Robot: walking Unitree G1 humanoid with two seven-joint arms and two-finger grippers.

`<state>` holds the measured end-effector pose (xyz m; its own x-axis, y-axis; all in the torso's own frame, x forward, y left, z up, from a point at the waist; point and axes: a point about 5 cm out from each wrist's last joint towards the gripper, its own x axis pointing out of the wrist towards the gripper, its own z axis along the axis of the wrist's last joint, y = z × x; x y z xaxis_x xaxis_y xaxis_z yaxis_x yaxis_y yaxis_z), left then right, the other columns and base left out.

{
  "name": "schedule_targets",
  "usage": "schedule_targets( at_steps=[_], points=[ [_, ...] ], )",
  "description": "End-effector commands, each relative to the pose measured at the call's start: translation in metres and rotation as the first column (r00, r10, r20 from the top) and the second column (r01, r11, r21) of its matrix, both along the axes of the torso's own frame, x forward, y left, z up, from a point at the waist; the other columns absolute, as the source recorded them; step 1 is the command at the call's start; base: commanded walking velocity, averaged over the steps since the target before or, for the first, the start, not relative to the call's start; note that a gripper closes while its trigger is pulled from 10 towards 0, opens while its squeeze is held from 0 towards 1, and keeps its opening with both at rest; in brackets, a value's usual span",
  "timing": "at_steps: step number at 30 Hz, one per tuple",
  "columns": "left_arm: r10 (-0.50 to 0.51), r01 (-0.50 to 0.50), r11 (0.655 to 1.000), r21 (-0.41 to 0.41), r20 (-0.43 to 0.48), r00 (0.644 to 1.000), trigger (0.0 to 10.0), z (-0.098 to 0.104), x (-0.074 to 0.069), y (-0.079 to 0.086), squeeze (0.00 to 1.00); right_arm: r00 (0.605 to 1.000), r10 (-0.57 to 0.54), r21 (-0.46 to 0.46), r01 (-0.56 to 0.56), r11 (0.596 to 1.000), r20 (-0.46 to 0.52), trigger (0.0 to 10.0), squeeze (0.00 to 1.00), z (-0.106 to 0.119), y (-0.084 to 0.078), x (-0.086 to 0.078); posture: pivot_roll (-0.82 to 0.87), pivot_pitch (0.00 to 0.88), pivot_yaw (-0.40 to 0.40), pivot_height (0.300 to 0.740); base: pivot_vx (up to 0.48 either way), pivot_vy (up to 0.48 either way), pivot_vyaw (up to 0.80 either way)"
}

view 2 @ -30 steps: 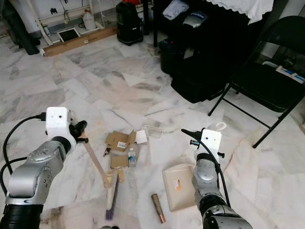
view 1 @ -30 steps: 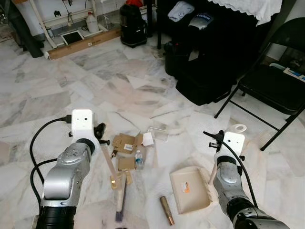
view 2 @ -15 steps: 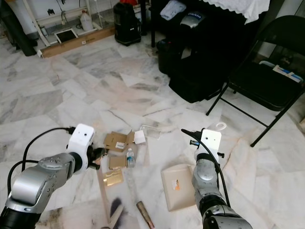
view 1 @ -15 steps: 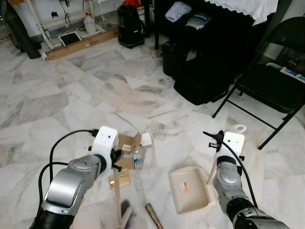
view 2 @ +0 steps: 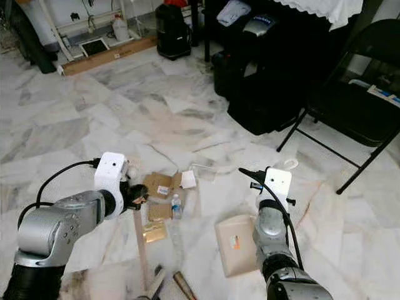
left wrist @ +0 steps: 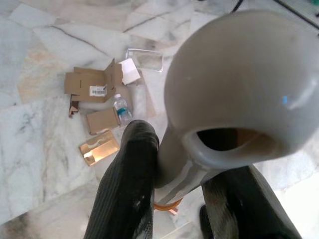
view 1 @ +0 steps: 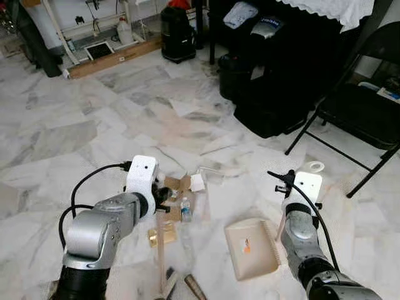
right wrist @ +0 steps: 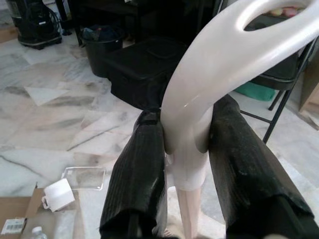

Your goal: Sweep floor

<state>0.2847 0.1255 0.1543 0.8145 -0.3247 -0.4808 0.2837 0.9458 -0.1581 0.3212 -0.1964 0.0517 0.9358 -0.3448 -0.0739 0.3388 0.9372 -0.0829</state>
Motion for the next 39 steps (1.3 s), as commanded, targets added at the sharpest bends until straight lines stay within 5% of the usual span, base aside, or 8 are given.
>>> schedule_targets(
  at_steps=[1,13,15,27,29,32,35,39],
  points=[
    [-0.195,0.187,0.929,-0.319,0.007,0.981,10.0,0.010,-0.005,-0.037,0.00,0.999,0.002,0.044,0.001,0.999,-0.054,10.0,0.00,-0.012,0.006,-0.005,0.17,0.104,0.041,0.740,0.000,0.000,0.00],
    [0.166,-0.080,0.923,-0.376,0.200,0.966,10.0,0.020,0.017,-0.013,0.00,0.999,0.012,0.055,-0.009,0.998,-0.052,10.0,0.00,-0.011,0.007,-0.005,0.16,0.102,0.037,0.740,0.000,0.000,0.00],
    [0.273,-0.157,0.910,-0.383,0.271,0.923,10.0,0.025,0.019,0.002,0.00,0.998,0.036,0.067,-0.033,0.997,-0.044,10.0,0.00,-0.010,0.008,-0.004,0.16,0.102,0.031,0.740,0.000,0.000,0.00],
    [0.378,-0.229,0.904,-0.360,0.426,0.822,10.0,0.035,0.016,0.019,0.00,0.998,0.061,0.072,-0.058,0.996,-0.029,10.0,0.00,-0.007,0.008,-0.001,0.15,0.092,0.016,0.740,0.000,0.000,0.00],
    [0.411,-0.258,0.901,-0.349,0.498,0.763,10.0,0.044,0.015,0.025,0.00,0.997,0.068,0.076,-0.065,0.995,-0.028,10.0,0.00,-0.007,0.008,-0.001,0.15,0.087,0.011,0.740,0.000,0.000,0.00],
    [0.376,-0.297,0.926,-0.232,0.638,0.672,10.0,0.059,0.013,0.035,0.00,0.997,0.078,0.081,-0.075,0.994,-0.029,10.0,0.00,-0.007,0.008,-0.001,0.15,0.082,0.009,0.740,0.000,0.000,0.00],
    [0.323,-0.301,0.941,-0.153,0.664,0.674,10.0,0.059,0.012,0.036,0.00,0.996,0.080,0.082,-0.077,0.994,-0.031,10.0,0.00,-0.007,0.008,-0.001,0.15,0.082,0.009,0.740,0.000,0.000,0.00],
    [0.180,-0.278,0.959,0.057,0.634,0.752,10.0,0.048,0.011,0.039,0.00,0.995,0.090,0.089,-0.087,0.992,-0.037,10.0,0.00,-0.009,0.009,-0.002,0.16,0.068,0.012,0.740,0.000,0.000,0.00]
  ],
)
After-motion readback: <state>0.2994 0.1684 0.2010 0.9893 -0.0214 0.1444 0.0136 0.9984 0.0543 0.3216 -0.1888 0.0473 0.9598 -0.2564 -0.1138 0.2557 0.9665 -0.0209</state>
